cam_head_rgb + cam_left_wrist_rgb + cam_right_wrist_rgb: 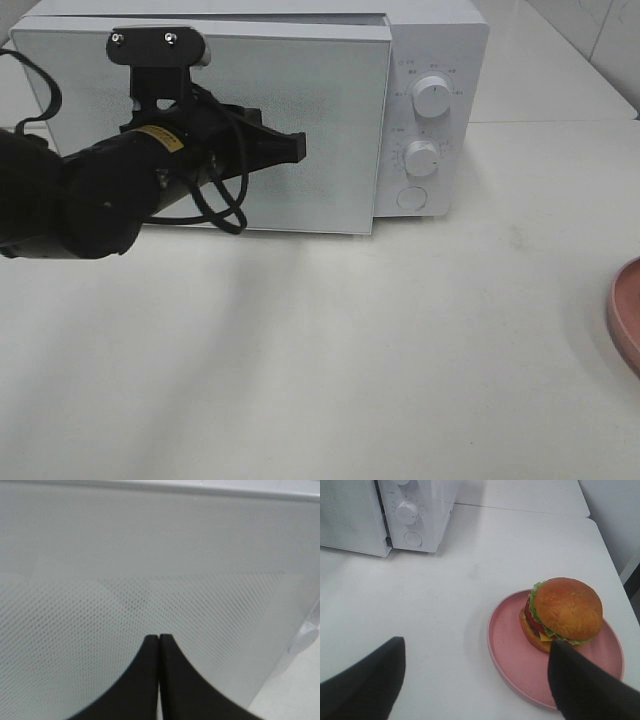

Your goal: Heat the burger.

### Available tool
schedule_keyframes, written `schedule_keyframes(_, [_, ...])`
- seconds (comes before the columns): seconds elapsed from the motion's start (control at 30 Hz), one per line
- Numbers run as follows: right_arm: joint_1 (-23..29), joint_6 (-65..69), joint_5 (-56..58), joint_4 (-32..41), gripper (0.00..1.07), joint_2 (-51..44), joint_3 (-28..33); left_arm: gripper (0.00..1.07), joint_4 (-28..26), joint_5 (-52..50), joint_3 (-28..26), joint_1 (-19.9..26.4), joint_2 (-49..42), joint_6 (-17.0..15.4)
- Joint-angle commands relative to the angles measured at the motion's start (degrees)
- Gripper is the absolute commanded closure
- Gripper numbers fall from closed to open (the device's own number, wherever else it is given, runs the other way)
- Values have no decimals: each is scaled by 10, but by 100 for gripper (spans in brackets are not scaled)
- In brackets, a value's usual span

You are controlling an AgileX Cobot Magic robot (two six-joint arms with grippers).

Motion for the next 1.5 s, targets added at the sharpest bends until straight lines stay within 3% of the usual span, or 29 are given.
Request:
schedule_keyframes(0.03, [-3, -3, 1, -1, 31, -15, -1, 107, -33, 10, -28, -5, 11, 23])
schedule_keyframes(0.2, [-3, -3, 1, -1, 31, -15, -1, 107, -61, 16, -68, -5, 31, 38])
schedule_keyframes(0.37, [-3, -3, 1, -1, 31, -15, -1, 107, -98, 17, -117, -5, 58, 88])
schedule_keyframes(0.7, [-3, -3, 1, -1, 31, -15, -1, 107, -99, 61, -177, 19, 85, 97])
schedule_keyframes(0.93, [-3, -3, 1, -1, 31, -15, -1, 107, -86, 78, -180, 30, 84, 97])
schedule_keyframes(1.13, [-3, -3, 1, -1, 31, -15, -1, 107, -64, 140, -179, 10, 66, 99])
schedule_keyframes(1.3, [-3, -3, 1, -1, 31, -15, -1, 107, -64, 196, -179, -10, 49, 132])
schedule_keyframes(1.37, [-3, -3, 1, -1, 31, -15, -1, 96, -64, 227, -179, -23, 42, 140])
schedule_keyframes(1.4, [-3, -3, 1, -1, 31, -15, -1, 96, -64, 227, -179, -23, 42, 140])
schedule_keyframes(1.43, [-3, -3, 1, -1, 31, -15, -1, 80, -64, 268, -179, -29, 37, 152])
schedule_keyframes(1.47, [-3, -3, 1, -1, 31, -15, -1, 80, -64, 268, -179, -29, 37, 152])
schedule_keyframes(1.5, [-3, -3, 1, -1, 31, -15, -1, 67, -64, 290, -179, -30, 36, 158])
